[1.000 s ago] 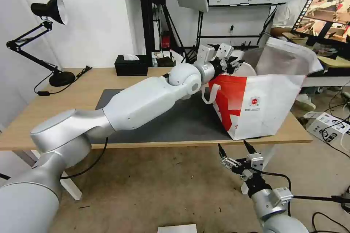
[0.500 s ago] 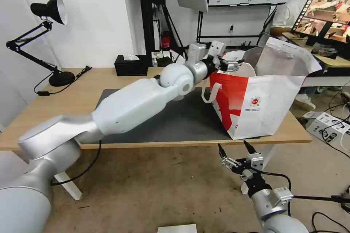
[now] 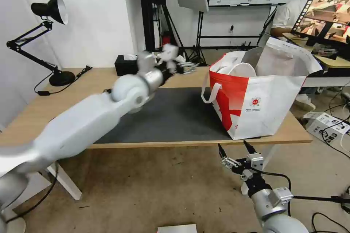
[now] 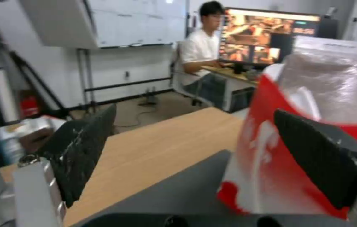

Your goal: Pick up the trash from the table and place it into the takeout bag.

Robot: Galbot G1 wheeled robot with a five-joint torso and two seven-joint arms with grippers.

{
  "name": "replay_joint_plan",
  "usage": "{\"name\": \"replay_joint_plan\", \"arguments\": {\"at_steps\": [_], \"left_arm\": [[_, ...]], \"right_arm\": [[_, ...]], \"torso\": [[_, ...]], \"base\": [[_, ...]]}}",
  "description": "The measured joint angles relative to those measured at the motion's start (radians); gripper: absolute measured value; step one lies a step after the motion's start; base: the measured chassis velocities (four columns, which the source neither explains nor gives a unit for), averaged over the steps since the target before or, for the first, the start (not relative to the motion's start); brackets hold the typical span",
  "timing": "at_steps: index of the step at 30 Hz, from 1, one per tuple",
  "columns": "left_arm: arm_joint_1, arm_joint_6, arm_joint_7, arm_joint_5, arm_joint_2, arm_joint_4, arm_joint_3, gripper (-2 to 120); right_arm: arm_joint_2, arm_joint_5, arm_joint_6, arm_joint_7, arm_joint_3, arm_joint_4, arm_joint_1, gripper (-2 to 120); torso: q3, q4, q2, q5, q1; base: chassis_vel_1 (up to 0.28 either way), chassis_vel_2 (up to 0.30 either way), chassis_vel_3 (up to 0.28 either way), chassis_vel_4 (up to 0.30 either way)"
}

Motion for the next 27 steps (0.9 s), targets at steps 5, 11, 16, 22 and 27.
{"name": "replay_joint_plan", "arguments": {"at_steps": [5,11,16,22,27], "left_arm": [[0.133,-0.046,0.015,0.023,0.101,-0.065,-0.113,100],[0.429,-0.076,0.033,0.073,0.205,-0.145,-0.365,100],[0.666,-0.168,0.033,0.138,0.256,-0.175,-0.528,100],[0.752,-0.230,-0.036,0.207,0.220,-0.172,-0.571,100],[0.872,-0.240,-0.117,0.254,0.179,-0.208,-0.685,100]], "right_arm": [[0.000,0.000,0.000,0.000,0.000,0.000,0.000,100],[0.000,0.000,0.000,0.000,0.000,0.000,0.000,100],[0.000,0.000,0.000,0.000,0.000,0.000,0.000,100],[0.000,0.000,0.000,0.000,0.000,0.000,0.000,100],[0.000,0.000,0.000,0.000,0.000,0.000,0.000,100]], "torso": [[0.000,0.0004,0.000,0.0002,0.000],[0.000,0.0003,0.000,-0.0002,0.000],[0.000,0.0009,0.000,0.0005,0.000],[0.000,-0.0006,0.000,0.0006,0.000],[0.000,0.0001,0.000,0.0007,0.000]], "base": [[0.000,0.000,0.000,0.000],[0.000,0.000,0.000,0.000],[0.000,0.000,0.000,0.000],[0.000,0.000,0.000,0.000],[0.000,0.000,0.000,0.000]]}}
